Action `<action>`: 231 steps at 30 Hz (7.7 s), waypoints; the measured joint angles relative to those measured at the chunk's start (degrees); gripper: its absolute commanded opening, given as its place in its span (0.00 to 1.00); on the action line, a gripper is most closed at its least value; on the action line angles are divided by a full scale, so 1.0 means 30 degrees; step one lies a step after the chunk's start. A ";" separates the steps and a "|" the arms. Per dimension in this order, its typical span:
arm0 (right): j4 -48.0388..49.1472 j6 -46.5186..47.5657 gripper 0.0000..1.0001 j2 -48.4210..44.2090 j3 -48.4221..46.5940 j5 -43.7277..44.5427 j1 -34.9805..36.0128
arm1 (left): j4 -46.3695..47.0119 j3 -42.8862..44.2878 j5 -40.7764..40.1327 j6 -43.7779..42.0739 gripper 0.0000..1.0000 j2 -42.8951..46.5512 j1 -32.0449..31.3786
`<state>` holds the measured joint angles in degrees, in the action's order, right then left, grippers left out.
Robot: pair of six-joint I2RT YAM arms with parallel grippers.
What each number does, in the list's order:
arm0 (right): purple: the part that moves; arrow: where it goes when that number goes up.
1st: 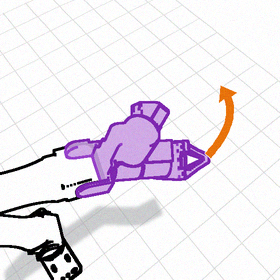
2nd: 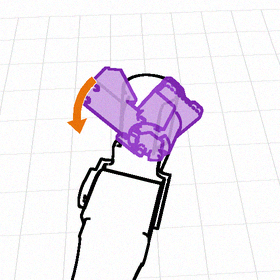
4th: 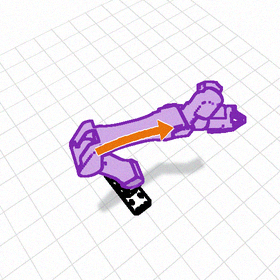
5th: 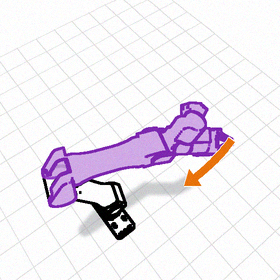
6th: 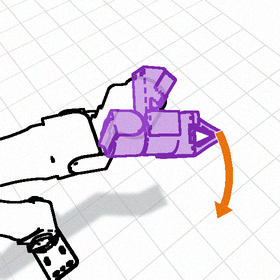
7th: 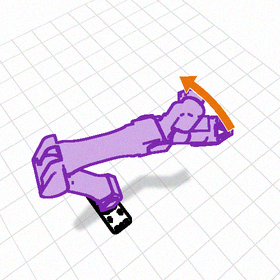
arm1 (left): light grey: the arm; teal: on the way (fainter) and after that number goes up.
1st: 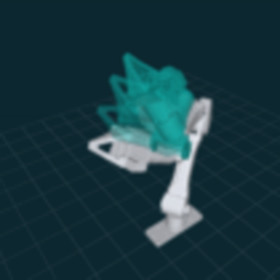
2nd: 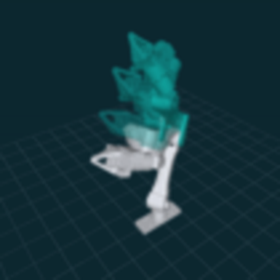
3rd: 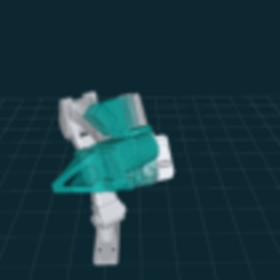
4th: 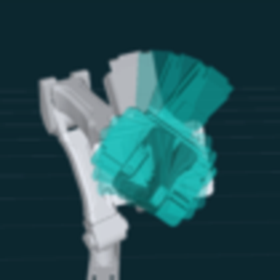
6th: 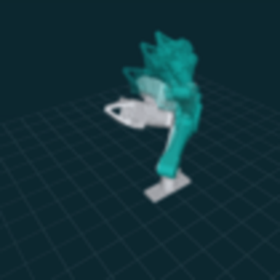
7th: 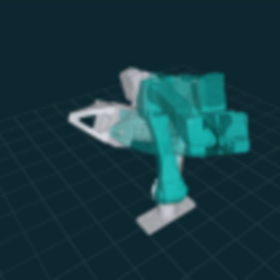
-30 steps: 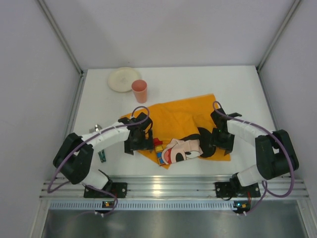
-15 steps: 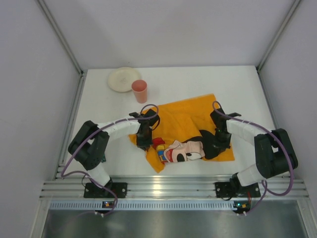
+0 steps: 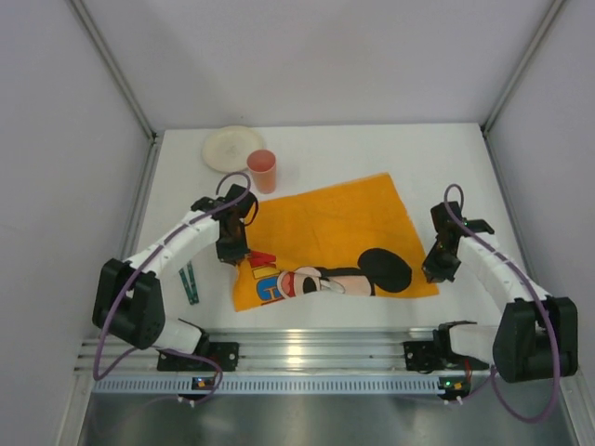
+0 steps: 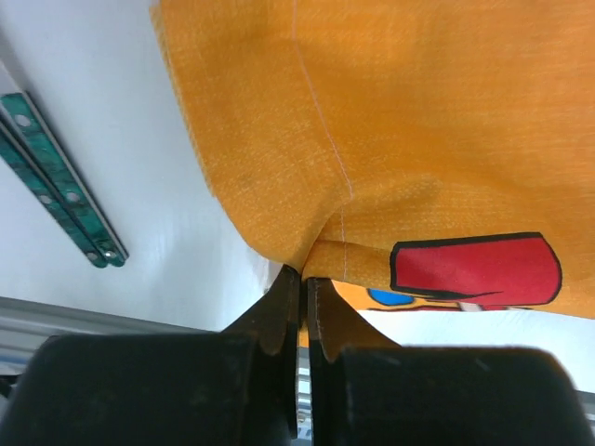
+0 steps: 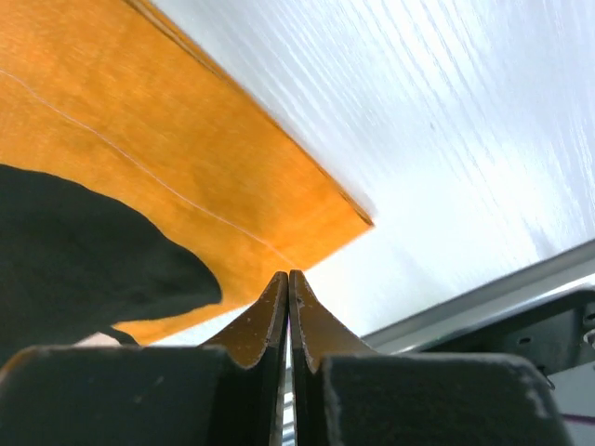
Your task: Set the dinner table for one person
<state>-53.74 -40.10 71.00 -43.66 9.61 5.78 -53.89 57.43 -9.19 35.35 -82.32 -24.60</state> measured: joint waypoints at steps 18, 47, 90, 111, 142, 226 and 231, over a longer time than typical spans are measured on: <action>-0.0517 0.0597 0.52 -0.5020 -0.3555 -0.5275 0.1785 | -0.3956 0.4284 0.1851 -0.1027 0.97 0.2484 0.0321; 0.8735 0.2310 0.00 1.3988 -0.9748 -1.0287 -0.2820 | -0.3344 0.8051 0.2718 -0.0408 0.91 -0.5005 0.0211; 0.1508 0.5727 0.80 0.8553 -1.0258 -0.5734 -0.1195 | 0.0984 2.0028 0.0882 -0.0867 0.67 -1.3325 0.4131; 0.0984 0.5479 0.80 0.9566 -2.2294 -0.8874 0.4408 | 0.1581 2.2287 0.3169 -0.2637 0.00 -1.3449 0.1450; -0.2120 0.4830 0.00 1.1810 -1.9606 -0.0058 0.4809 | 0.0634 2.0312 0.1107 -0.4379 0.98 -0.8269 -0.0903; -0.3519 0.4007 1.00 0.0095 -1.2174 0.0772 0.0015 | 0.9522 1.6553 1.2291 0.2812 0.00 -1.6830 0.9624; -0.3585 0.4248 1.00 0.1275 -1.3923 0.0801 0.0015 | 1.0499 1.2961 1.5038 0.1268 0.00 -1.1992 0.8276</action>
<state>-64.49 -27.35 74.83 -85.43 12.01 5.82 -22.39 96.31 35.92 39.16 -118.30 0.23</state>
